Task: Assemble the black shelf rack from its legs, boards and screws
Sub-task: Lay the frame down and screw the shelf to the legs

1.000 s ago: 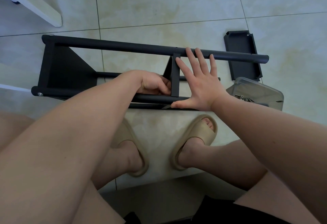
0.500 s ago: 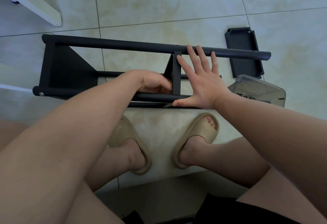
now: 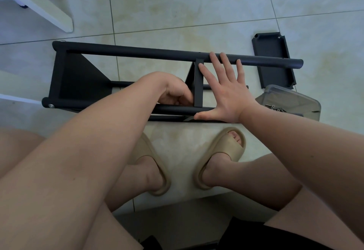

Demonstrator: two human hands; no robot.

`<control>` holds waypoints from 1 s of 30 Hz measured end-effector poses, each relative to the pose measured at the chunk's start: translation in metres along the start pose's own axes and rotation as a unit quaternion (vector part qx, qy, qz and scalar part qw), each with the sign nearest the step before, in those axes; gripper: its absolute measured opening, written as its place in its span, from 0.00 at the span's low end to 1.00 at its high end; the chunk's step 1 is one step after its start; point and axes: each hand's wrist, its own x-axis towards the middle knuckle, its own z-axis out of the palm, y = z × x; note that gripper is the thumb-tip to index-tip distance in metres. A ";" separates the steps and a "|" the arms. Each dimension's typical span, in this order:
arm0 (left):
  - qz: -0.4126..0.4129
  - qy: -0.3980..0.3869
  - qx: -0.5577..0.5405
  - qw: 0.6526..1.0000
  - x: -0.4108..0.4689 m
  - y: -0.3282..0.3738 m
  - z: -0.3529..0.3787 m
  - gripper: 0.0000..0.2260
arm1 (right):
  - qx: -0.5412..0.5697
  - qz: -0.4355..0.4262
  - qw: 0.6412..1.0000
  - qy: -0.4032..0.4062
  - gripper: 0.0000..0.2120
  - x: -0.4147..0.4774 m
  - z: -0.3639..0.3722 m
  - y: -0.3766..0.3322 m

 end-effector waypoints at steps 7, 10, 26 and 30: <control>0.008 0.015 0.008 1.000 -0.001 0.004 0.001 0.09 | -0.002 0.002 1.000 0.000 0.63 0.000 0.000 0.000; 0.013 0.007 0.000 1.000 -0.001 0.002 0.002 0.09 | -0.002 0.003 1.000 -0.001 0.62 0.000 0.000 0.000; 0.054 0.006 0.029 0.998 -0.003 -0.013 0.004 0.13 | -0.008 0.003 1.000 -0.006 0.63 0.000 -0.001 -0.001; 0.075 0.014 -0.007 0.997 -0.002 -0.014 0.006 0.08 | -0.001 0.004 1.000 -0.002 0.63 0.000 -0.001 -0.001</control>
